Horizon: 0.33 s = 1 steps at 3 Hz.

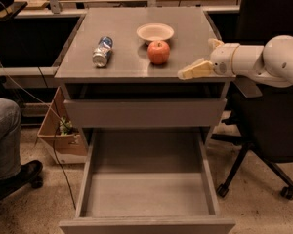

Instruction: Pick apple from middle drawer and place on counter

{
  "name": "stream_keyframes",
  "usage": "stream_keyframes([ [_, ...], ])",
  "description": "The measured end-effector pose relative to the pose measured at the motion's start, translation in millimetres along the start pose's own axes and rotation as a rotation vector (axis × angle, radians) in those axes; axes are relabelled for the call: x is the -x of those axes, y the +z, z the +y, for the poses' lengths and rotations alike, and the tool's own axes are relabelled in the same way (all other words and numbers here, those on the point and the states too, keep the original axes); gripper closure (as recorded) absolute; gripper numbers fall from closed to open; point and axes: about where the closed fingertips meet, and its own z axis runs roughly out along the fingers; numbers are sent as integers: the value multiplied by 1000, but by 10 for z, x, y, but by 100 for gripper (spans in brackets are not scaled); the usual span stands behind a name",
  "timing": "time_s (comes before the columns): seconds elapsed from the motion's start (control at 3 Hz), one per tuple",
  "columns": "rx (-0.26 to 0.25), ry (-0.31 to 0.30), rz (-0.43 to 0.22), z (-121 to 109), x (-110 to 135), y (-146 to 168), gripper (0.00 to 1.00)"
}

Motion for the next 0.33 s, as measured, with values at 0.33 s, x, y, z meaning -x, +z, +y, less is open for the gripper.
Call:
stream_keyframes([
  [0.33,10,3,5,33,1,92,0],
])
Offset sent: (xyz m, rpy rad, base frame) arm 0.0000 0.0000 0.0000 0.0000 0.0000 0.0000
